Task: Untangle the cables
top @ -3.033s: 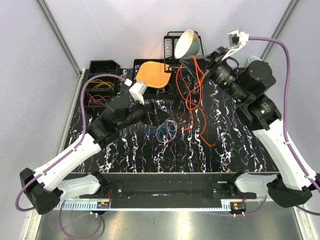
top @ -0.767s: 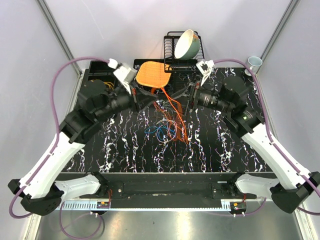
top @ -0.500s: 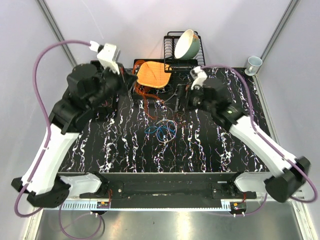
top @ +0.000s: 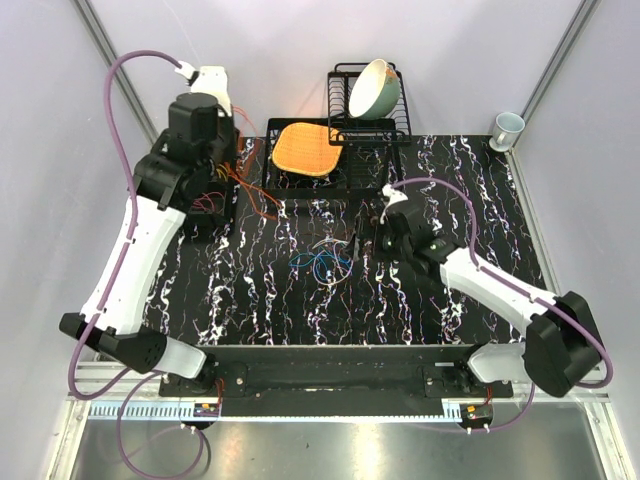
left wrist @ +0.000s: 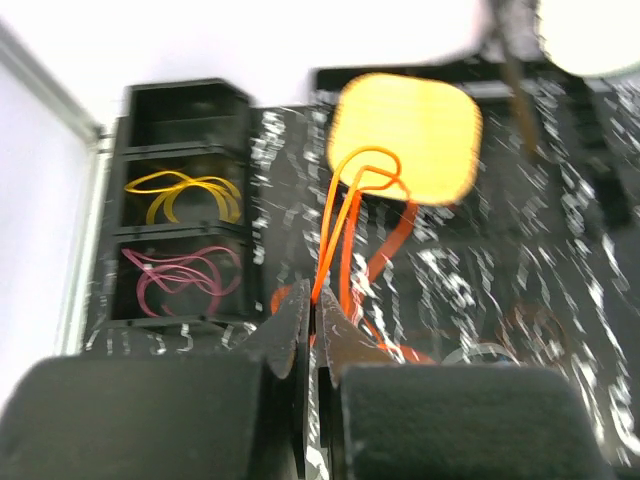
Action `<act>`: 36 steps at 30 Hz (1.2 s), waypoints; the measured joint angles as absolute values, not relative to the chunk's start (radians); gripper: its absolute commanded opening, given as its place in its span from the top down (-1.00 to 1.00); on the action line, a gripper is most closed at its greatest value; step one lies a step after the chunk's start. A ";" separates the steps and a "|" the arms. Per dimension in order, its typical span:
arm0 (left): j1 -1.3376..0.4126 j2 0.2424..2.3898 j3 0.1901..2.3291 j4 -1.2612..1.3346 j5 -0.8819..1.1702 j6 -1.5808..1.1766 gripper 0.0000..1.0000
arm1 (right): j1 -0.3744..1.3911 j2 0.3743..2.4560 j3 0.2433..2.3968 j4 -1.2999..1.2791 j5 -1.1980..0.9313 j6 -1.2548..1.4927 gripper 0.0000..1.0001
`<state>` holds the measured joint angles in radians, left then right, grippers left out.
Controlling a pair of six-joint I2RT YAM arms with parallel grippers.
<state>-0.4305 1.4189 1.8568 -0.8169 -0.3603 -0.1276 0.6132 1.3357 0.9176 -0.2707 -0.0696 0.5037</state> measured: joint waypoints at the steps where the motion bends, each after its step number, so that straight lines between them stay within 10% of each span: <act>1: -0.409 1.425 1.858 -0.807 -0.361 -0.128 1.00 | 0.613 1.320 0.888 -0.249 -0.064 0.505 -0.97; 12: -0.191 1.557 1.961 -0.682 -0.304 -0.139 1.00 | 0.613 1.202 0.569 0.079 -0.052 0.506 -0.99; 36: -0.013 1.995 2.219 -0.447 -0.250 -0.189 1.00 | 0.613 1.298 0.602 0.154 -0.065 0.506 -1.00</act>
